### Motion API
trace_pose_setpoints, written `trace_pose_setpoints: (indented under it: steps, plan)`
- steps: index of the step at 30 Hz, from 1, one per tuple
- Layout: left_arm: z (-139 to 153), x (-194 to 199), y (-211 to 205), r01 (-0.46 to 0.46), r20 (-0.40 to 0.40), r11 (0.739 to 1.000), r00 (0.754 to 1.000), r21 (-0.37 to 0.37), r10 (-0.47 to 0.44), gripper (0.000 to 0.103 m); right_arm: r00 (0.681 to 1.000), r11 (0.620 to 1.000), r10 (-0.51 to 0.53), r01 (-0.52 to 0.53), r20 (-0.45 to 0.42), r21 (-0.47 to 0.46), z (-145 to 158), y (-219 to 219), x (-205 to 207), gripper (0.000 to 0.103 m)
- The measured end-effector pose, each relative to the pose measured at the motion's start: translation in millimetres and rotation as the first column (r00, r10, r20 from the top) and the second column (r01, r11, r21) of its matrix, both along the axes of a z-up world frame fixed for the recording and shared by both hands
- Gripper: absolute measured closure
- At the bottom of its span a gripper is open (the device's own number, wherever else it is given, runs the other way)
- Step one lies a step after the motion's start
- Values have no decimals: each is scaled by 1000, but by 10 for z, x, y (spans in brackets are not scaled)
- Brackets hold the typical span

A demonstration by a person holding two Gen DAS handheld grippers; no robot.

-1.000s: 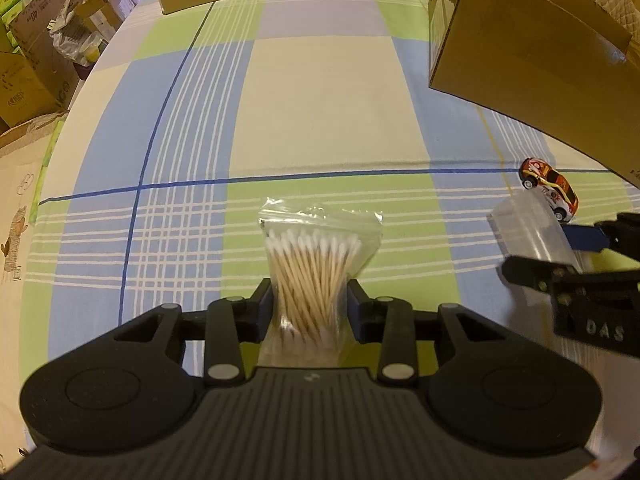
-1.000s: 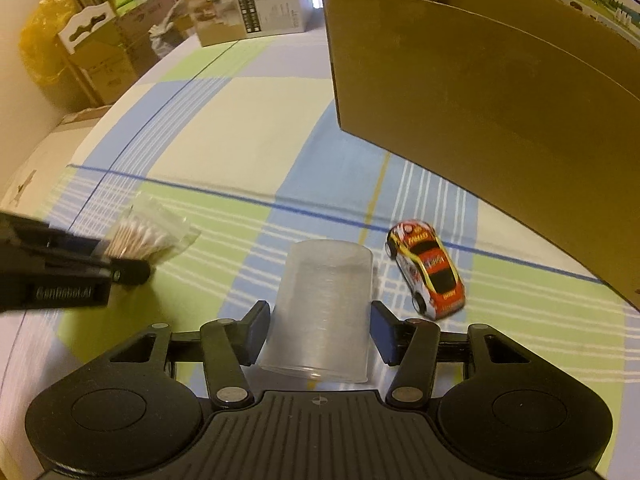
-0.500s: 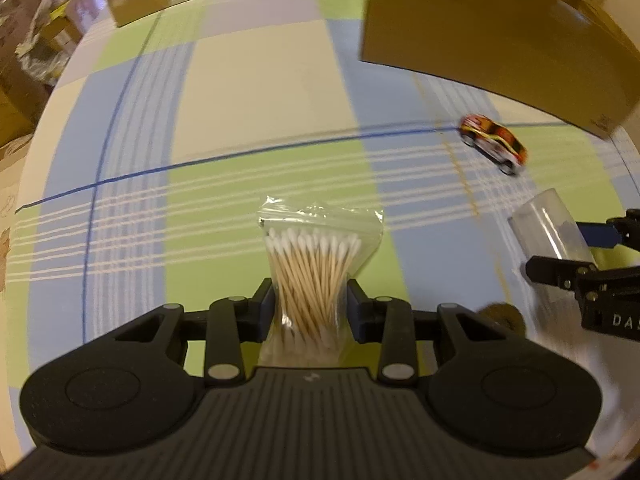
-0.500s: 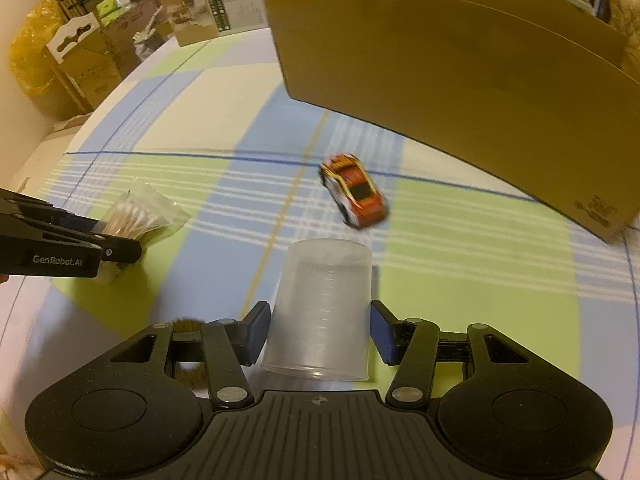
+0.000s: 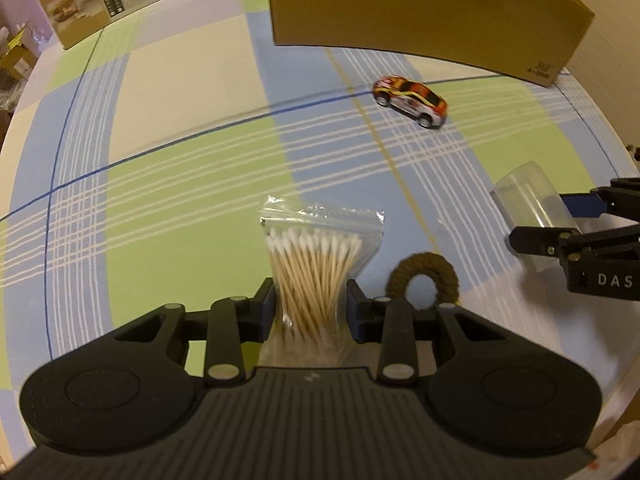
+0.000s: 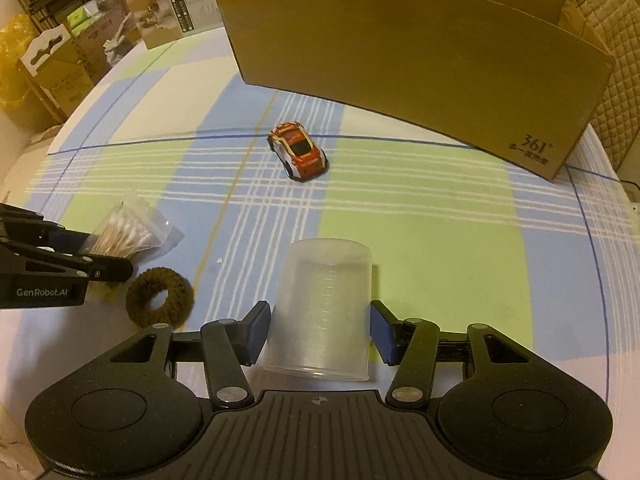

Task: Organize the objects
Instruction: 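Lift and carry the swab bag and clear cup over the cardboard box with both tools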

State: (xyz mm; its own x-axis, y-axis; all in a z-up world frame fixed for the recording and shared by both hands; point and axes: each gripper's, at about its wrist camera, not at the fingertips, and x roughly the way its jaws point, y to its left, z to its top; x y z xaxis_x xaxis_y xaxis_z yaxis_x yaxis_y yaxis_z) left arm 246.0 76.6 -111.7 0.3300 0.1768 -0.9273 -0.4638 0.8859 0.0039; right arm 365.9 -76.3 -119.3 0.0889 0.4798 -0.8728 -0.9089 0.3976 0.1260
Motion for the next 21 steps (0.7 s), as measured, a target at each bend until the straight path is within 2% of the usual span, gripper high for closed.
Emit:
trace_pose_setpoints:
  steps: [5,10,16,21]
  plan:
    - [8,-50,-54,13,6,1000,1000,-12,-13,79,1000,1000,-19,19,-19,-1,20,-93,17,53]
    - [81,-143,-15,-15,21,1000,1000,0,15,81,992,995,-104,104,-65,7,49,-238,149,53]
    - [322,-231,42,-44,74,999,996,17,43,81,982,984,-172,175,-73,35,176,-420,270,53]
    - [570,-238,43,-36,132,999,991,30,32,81,977,977,-198,203,-76,71,337,-497,298,53]
